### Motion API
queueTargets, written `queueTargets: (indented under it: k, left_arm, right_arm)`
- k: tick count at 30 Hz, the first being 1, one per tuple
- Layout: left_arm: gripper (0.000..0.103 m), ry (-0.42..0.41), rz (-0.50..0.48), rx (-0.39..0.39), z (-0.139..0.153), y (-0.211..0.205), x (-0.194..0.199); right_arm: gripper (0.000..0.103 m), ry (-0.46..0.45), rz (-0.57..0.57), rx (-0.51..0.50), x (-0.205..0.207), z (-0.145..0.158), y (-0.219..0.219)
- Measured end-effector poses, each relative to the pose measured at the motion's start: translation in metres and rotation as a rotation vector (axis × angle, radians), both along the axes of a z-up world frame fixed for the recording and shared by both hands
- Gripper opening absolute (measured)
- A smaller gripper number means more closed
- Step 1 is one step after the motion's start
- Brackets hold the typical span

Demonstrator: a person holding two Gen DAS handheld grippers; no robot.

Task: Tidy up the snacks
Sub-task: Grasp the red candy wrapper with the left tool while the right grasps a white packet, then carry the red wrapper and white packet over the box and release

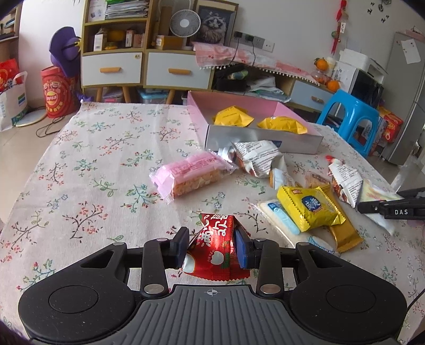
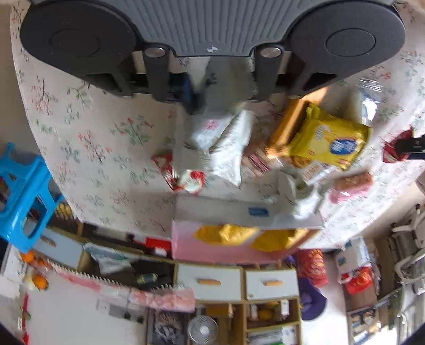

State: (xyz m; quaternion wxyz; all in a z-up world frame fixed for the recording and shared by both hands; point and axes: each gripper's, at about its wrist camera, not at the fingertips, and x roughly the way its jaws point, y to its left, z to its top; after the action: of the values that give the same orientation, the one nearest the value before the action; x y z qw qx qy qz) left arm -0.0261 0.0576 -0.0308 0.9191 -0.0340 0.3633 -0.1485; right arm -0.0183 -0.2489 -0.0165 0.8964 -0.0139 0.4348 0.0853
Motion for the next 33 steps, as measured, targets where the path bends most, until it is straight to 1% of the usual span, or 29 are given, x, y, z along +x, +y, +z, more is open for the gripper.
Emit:
queueTargets:
  k: [4, 9, 17, 20, 23, 27, 33]
  left_arm:
    - [0.034, 0.032, 0.012, 0.004, -0.004, 0.001, 0.003]
    - [0.034, 0.081, 0.036, -0.01, -0.011, 0.005, 0.007]
    - [0.034, 0.073, 0.03, 0.0, -0.01, 0.002, 0.006]
    - [0.033, 0.068, 0.024, -0.006, -0.007, 0.0, 0.006]
    - [0.033, 0.056, 0.023, -0.019, -0.002, 0.0, 0.007]
    - [0.033, 0.037, 0.028, -0.041, 0.008, -0.001, 0.012]
    - [0.033, -0.003, 0.032, -0.055, 0.024, -0.01, 0.025]
  right_arm:
    - [0.008, 0.055, -0.047, 0.016, 0.006, -0.012, -0.009]
    - [0.009, 0.051, -0.064, 0.053, 0.008, -0.014, -0.014]
    - [0.01, 0.057, -0.045, 0.081, 0.007, -0.014, -0.015]
    - [0.005, 0.063, -0.051, 0.099, 0.007, -0.013, -0.016]
    - [0.004, 0.066, -0.073, 0.134, 0.008, -0.01, -0.019]
    - [0.003, 0.041, -0.082, 0.131, 0.009, 0.0, -0.019]
    - [0.002, -0.022, -0.091, 0.168, 0.017, 0.024, -0.017]
